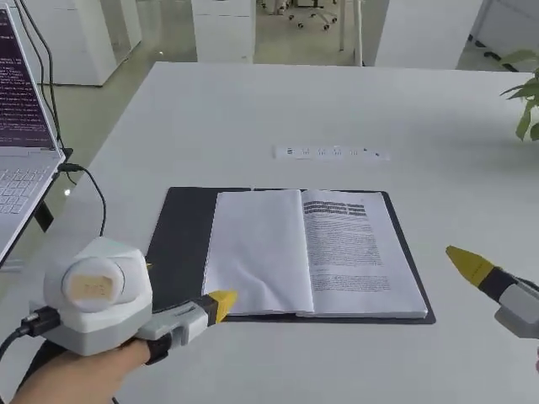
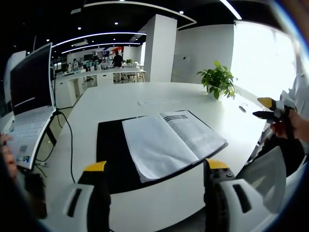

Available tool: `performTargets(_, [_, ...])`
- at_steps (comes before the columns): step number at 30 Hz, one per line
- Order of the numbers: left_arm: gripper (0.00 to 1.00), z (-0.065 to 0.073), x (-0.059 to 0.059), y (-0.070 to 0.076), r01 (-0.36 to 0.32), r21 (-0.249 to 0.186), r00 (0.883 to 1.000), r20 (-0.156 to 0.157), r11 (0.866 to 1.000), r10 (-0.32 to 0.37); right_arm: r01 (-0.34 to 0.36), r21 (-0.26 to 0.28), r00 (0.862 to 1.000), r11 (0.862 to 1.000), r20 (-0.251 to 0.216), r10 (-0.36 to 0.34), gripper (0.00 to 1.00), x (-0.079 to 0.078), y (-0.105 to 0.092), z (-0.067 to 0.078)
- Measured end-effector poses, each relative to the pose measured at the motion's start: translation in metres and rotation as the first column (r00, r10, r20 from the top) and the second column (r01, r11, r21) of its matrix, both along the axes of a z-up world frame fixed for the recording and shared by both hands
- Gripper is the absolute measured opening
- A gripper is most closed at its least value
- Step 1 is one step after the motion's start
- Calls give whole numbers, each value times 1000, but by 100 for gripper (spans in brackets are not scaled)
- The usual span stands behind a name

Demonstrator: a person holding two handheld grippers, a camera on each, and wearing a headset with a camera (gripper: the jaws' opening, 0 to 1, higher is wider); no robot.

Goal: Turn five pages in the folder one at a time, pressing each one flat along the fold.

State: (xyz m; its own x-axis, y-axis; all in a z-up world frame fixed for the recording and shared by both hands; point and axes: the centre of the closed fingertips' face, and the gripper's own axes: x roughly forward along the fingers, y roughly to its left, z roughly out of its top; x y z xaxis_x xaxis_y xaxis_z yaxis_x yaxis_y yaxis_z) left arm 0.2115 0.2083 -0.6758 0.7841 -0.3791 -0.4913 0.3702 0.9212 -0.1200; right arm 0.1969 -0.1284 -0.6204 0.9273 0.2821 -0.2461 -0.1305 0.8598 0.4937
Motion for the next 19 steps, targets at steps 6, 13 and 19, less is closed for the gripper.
performTargets(6, [88, 11, -1, 8, -24, -7, 1000, 8, 1000, 24, 26, -79, 999, 997, 23, -24, 84, -4, -8, 1])
performTargets(13, [93, 2, -16, 12, -28, 17, 999, -14, 999, 29, -19, -162, 999, 987, -42, 12, 84, -19, -4, -27])
performTargets(19, [94, 4, -18, 13, -30, 25, 1000, -8, 999, 30, -32, -164, 998, 986, -49, 24, 84, -16, -3, -28])
